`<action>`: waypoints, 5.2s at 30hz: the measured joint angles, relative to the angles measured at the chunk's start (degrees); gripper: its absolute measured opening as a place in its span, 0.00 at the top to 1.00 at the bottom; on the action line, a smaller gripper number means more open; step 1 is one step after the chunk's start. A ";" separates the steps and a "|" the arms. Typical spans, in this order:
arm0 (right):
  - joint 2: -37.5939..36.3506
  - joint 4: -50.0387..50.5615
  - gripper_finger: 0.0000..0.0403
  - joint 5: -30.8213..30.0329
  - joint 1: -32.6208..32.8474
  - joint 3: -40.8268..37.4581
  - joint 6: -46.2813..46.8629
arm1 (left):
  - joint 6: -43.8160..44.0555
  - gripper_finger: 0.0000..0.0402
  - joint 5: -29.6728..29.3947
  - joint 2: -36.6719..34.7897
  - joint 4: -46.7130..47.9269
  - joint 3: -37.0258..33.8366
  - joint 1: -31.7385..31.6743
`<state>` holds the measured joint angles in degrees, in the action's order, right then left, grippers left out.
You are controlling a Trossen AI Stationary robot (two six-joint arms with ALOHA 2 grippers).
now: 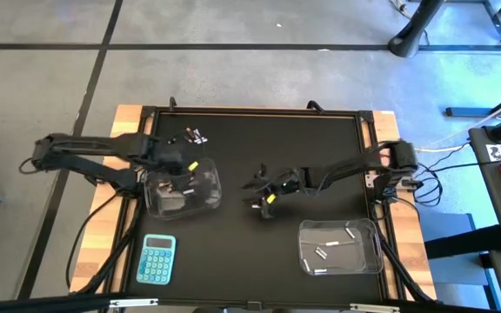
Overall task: Sort batteries
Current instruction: Adjust the left transparent bin, then put the white battery into the right transparent bin
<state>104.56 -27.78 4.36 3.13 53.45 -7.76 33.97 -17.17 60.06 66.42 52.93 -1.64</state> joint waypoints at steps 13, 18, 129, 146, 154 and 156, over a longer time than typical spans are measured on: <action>17.35 14.34 0.57 -8.67 0.95 23.31 7.31 | 12.51 0.47 7.64 2.52 -14.22 -0.06 26.81; 17.56 14.19 0.61 -3.81 1.04 24.28 7.49 | 25.88 0.48 16.12 8.39 -13.06 -2.32 32.72; -4.62 16.03 0.63 5.70 4.29 -10.76 2.77 | -17.85 0.58 -17.77 0.43 -45.86 -7.54 27.37; -4.76 17.45 0.63 1.17 4.73 -10.27 1.42 | -17.91 0.58 -17.87 0.43 -45.97 -7.54 27.35; -0.98 16.45 0.66 0.70 4.73 -10.08 1.22 | -17.95 0.58 -17.87 0.43 -46.06 -7.56 27.35; -0.36 16.33 0.71 0.70 4.73 -10.00 1.38 | -17.93 0.58 -17.87 0.43 -46.04 -7.56 27.35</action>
<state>104.21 -11.45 5.06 7.86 43.45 -6.39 16.03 -35.05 60.49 20.38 45.36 25.71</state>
